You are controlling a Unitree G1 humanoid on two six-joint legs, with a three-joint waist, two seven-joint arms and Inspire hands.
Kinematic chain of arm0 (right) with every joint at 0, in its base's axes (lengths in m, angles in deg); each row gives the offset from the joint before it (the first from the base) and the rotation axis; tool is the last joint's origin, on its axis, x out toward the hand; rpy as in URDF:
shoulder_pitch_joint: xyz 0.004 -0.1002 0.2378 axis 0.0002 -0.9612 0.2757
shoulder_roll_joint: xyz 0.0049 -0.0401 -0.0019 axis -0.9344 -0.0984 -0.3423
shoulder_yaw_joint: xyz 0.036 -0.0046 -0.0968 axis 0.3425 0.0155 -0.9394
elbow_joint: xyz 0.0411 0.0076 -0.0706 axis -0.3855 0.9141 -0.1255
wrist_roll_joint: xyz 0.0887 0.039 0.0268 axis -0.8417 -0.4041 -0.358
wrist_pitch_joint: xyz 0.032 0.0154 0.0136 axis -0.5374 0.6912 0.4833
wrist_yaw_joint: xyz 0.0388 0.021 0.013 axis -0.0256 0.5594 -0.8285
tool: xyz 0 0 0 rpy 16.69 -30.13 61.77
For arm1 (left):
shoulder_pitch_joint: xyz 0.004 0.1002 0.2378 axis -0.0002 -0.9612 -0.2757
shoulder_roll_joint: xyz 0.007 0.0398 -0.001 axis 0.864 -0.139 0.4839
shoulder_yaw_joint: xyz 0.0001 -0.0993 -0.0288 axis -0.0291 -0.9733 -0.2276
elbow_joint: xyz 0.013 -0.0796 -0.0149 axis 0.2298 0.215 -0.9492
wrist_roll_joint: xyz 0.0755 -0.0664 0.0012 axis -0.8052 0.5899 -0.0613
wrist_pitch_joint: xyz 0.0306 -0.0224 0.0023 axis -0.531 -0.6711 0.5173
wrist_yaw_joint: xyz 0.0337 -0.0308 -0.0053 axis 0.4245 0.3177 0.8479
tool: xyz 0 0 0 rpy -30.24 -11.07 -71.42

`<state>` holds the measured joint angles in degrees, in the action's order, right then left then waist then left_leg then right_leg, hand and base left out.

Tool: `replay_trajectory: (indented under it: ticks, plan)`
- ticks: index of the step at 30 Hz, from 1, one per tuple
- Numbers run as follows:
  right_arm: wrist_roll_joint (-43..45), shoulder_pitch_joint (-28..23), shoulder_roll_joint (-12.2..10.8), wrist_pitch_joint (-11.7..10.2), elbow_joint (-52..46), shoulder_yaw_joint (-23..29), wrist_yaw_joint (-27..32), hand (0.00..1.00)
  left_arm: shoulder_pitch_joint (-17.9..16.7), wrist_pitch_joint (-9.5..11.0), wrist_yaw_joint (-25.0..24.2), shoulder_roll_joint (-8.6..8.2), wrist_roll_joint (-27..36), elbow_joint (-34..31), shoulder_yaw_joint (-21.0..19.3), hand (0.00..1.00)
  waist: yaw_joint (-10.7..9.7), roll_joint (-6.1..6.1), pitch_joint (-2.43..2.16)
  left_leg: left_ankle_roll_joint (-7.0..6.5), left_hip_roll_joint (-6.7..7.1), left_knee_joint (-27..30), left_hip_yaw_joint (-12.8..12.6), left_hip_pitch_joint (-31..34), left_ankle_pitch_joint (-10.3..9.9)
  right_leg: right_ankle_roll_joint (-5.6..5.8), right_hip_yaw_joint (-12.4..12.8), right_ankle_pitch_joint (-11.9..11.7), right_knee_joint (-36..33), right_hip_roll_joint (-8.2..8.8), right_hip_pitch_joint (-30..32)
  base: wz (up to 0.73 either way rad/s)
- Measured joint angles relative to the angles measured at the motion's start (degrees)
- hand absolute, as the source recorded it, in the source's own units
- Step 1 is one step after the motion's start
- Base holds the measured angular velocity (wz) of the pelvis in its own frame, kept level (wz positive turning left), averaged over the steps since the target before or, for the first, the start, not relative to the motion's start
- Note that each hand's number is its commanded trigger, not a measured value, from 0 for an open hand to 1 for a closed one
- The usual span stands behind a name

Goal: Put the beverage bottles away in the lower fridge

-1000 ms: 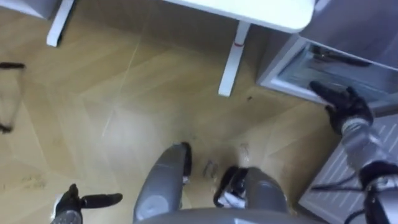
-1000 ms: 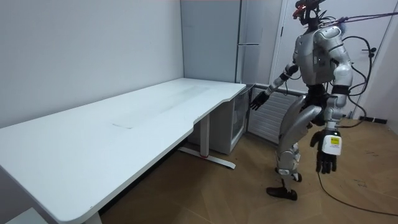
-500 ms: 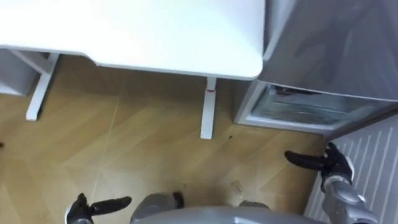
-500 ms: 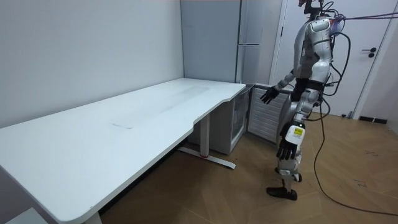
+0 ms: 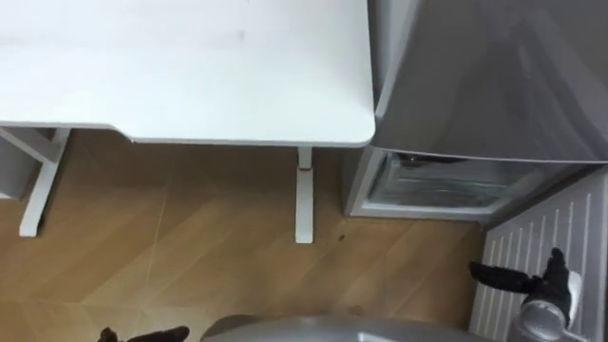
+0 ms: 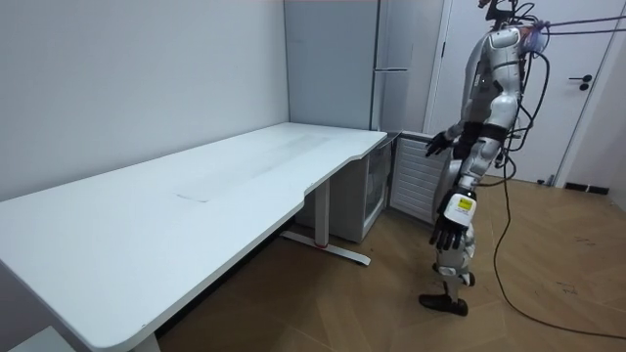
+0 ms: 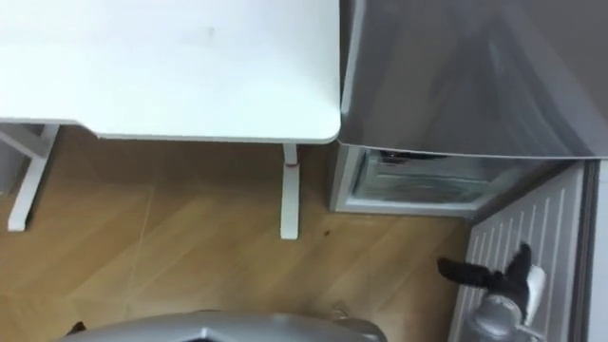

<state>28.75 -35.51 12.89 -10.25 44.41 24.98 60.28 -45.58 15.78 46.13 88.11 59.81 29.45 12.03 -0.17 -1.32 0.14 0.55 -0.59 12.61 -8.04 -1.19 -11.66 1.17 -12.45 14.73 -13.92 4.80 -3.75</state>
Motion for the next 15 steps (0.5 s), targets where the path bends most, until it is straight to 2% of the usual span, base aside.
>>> replay_trajectory:
  ticks: [3,7,12,15]
  plan:
    - [4.0,0.0,0.1,-0.6,-3.5,2.4,3.0,0.0,-0.3,0.0,0.0,-0.01,-1.4,-0.1,-2.2,0.0,-0.5,-0.18,-0.07,-0.05,-0.05,0.0,-0.7,-0.9,0.0,0.04,1.6,0.0,-0.5,-0.17,0.0,-0.23]
    - [8.2,-0.1,0.1,-1.7,-9.3,3.4,9.5,0.0,-0.6,0.0,-0.1,0.0,-3.9,-0.4,-2.5,0.0,-1.1,-0.67,-0.09,-0.19,-0.15,-0.1,-1.5,-1.6,-0.1,0.2,3.1,-0.2,-0.6,-0.52,-0.1,-0.15]
    - [15.8,-0.6,0.5,-2.8,-12.1,5.8,16.0,0.0,-0.6,0.1,-0.4,0.06,-4.0,-0.6,-3.8,0.0,-1.5,-1.52,-0.18,-0.2,-0.16,-0.3,-1.4,-1.6,-0.1,0.18,3.2,-0.6,0.1,-0.67,-0.3,-0.01]
    - [17.4,-0.7,0.5,-3.1,-14.5,8.0,19.3,0.0,-0.8,0.2,-0.7,0.33,-3.8,-0.5,-4.2,0.0,-1.6,-1.94,-0.12,-0.2,-0.16,-0.3,-1.4,-1.5,-0.1,0.17,3.3,-0.6,0.2,-0.67,-0.2,0.0]
